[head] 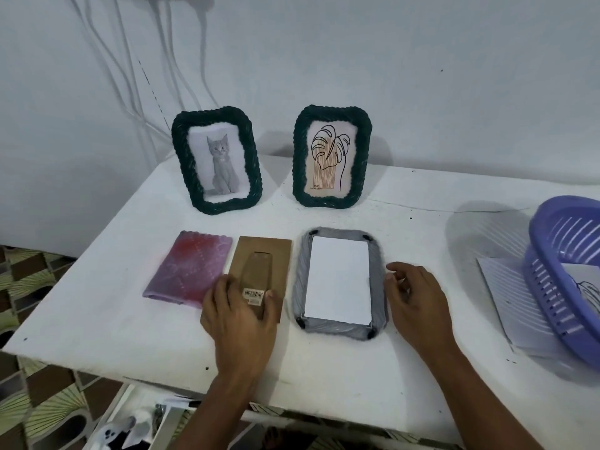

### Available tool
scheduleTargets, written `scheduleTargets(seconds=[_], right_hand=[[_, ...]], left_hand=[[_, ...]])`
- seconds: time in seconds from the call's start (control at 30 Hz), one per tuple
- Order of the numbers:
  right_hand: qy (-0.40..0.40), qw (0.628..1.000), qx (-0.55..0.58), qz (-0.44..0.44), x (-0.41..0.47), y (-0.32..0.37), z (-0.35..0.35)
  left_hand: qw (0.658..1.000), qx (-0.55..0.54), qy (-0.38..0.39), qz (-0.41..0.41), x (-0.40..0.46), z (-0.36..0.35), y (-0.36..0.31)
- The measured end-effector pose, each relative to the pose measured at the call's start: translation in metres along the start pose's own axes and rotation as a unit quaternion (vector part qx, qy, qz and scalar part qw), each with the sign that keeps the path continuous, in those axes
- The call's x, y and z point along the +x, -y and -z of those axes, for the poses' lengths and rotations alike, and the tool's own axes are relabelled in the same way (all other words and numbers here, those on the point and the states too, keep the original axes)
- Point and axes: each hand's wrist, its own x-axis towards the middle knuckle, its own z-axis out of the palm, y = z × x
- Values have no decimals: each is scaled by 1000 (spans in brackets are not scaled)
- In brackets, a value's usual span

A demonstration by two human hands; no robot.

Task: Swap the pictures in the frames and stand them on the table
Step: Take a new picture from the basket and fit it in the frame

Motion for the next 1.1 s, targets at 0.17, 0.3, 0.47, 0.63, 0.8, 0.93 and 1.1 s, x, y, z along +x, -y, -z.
scheduleTargets(seconds=[0.17,0.3,0.47,0.63,0.8,0.93,1.1], right_hand=[[-1,1000,3,13,-1,-1,0],[7,1000,10,14,-1,-2,1],[17,1000,16,9,-1,0,2],[25,1000,8,3,0,3,3],[34,999,-4,-5,1,3,4],[38,999,5,1,1,2,5],[43,999,10,3,1,1,5]], left_hand=[[999,-35,-1,24,-1,6,-5],[997,-67,-21,31,3,20,-18],[995,-95,5,10,0,26,-49],[998,-48,38,1,-20,7,-84],[999,-10,31,-3,-30,-10,-104],[1000,9,18,-9,-36,-21,-112],[999,30,18,-10,-41,-30,-111]])
